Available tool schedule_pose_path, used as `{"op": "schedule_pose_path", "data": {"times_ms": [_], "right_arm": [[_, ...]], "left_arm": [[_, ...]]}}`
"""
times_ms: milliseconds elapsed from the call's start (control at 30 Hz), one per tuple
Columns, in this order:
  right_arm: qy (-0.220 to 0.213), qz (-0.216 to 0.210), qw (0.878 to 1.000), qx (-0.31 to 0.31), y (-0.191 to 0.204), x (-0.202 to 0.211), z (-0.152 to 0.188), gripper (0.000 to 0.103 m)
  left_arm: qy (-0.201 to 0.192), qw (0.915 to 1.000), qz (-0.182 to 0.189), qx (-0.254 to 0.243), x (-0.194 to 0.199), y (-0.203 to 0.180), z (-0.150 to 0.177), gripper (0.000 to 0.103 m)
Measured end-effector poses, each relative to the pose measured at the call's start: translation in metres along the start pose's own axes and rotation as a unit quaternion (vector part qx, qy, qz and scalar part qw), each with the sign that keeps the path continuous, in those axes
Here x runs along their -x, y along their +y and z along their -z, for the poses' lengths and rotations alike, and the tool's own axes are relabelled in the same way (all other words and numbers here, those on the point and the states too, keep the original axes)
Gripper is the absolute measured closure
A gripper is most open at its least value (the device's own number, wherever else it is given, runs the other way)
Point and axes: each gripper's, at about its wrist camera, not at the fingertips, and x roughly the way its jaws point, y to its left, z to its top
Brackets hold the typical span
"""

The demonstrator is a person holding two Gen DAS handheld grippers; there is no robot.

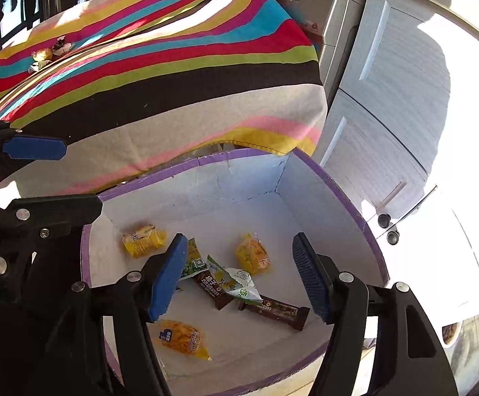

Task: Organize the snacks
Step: 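Open the right tool into the box while the left tool releases the pea packet, then bring both open tools back over the snack pile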

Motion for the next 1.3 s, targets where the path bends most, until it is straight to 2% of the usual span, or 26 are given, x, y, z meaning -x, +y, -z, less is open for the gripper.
{"op": "schedule_pose_path", "data": {"times_ms": [133,267,500,800,1067,1167,1300], "right_arm": [[-0.002,0.004,1.0,0.008,0.007,0.0,-0.003,0.03],[-0.003,0.004,1.0,0.019,0.014,0.002,-0.006,0.028],[-0.005,0.006,0.999,0.049,0.034,0.005,-0.017,0.026],[-0.012,0.008,0.995,0.104,0.068,0.007,-0.039,0.021],[-0.025,0.01,0.986,0.163,0.111,0.007,-0.072,0.017],[-0.047,-0.021,0.984,0.171,0.128,0.015,-0.1,0.017],[-0.084,-0.106,0.98,0.149,0.155,0.016,-0.154,0.017]], "left_arm": [[-0.016,0.9995,-0.016,0.024,0.014,0.017,0.005,0.018],[-0.043,0.9974,-0.037,0.045,0.034,0.036,0.011,0.007],[-0.078,0.9901,-0.074,0.089,0.071,0.08,0.026,0.005],[-0.106,0.9724,-0.119,0.17,0.103,0.161,0.056,0.005],[-0.137,0.9537,-0.166,0.21,0.133,0.231,0.071,0.003],[-0.149,0.9464,-0.187,0.218,0.144,0.258,0.07,0.003],[-0.149,0.9331,-0.213,0.248,0.147,0.309,0.066,0.003]]}}
